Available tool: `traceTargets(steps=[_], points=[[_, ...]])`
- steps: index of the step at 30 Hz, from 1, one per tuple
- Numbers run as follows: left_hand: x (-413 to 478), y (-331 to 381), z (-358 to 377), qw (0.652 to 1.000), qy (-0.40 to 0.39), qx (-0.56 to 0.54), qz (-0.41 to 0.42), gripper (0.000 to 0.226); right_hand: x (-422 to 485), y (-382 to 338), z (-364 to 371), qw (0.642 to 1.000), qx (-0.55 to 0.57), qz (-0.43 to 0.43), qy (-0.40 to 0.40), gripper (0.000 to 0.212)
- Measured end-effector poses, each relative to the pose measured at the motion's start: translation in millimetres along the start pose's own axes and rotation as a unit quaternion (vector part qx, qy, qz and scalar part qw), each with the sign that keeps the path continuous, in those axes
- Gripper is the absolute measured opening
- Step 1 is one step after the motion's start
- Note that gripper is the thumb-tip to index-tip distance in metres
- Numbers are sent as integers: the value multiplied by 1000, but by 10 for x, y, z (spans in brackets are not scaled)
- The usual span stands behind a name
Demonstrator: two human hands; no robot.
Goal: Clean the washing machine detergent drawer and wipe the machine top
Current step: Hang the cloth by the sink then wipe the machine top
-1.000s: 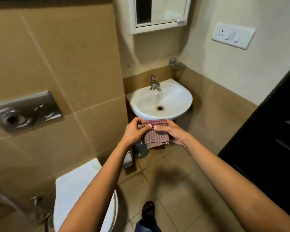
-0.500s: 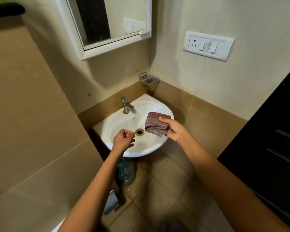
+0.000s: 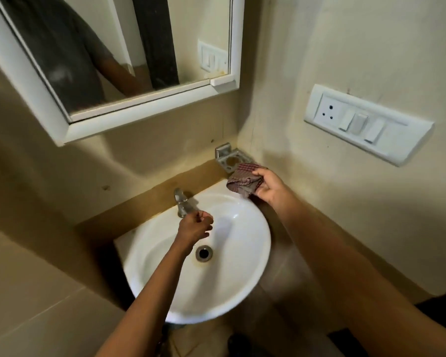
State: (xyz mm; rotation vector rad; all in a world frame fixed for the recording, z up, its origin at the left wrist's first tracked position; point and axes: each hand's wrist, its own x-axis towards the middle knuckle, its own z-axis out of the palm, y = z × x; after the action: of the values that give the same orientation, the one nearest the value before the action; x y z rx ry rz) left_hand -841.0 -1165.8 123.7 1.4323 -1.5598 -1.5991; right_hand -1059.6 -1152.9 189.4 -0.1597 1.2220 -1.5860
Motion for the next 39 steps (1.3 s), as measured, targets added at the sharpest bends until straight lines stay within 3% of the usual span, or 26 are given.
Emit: traceTargets(steps=[3, 7, 14, 18, 22, 24, 26, 32, 39], points=[[279, 148, 114, 1000, 6, 6, 6, 4, 373, -222, 114, 1000, -13, 6, -5, 25], [530, 230, 192, 1000, 25, 0, 2, 6, 867, -397, 230, 992, -117, 44, -19, 16], [803, 196, 190, 998, 58, 14, -16, 3, 1636, -555, 492, 936, -342, 50, -73, 16], [836, 189, 172, 997, 74, 5, -21, 11, 1933, -526, 542, 848, -523, -29, -79, 16], [861, 152, 145, 996, 83, 9, -29, 11, 2042, -454, 489, 697, -700, -150, -29, 24], [866, 119, 132, 995, 91, 5, -36, 12, 2083, -372, 447, 665, -718, -205, 2, 31], [846, 111, 115, 994, 97, 5, -39, 13, 2081, -306, 434, 664, -710, -233, 21, 32], [758, 124, 45, 994, 107, 9, -36, 15, 2021, -304, 478, 663, -721, -192, 63, 27], [404, 114, -230, 992, 124, 3, -21, 10, 1666, -134, 674, 599, -739, -294, 99, 43]])
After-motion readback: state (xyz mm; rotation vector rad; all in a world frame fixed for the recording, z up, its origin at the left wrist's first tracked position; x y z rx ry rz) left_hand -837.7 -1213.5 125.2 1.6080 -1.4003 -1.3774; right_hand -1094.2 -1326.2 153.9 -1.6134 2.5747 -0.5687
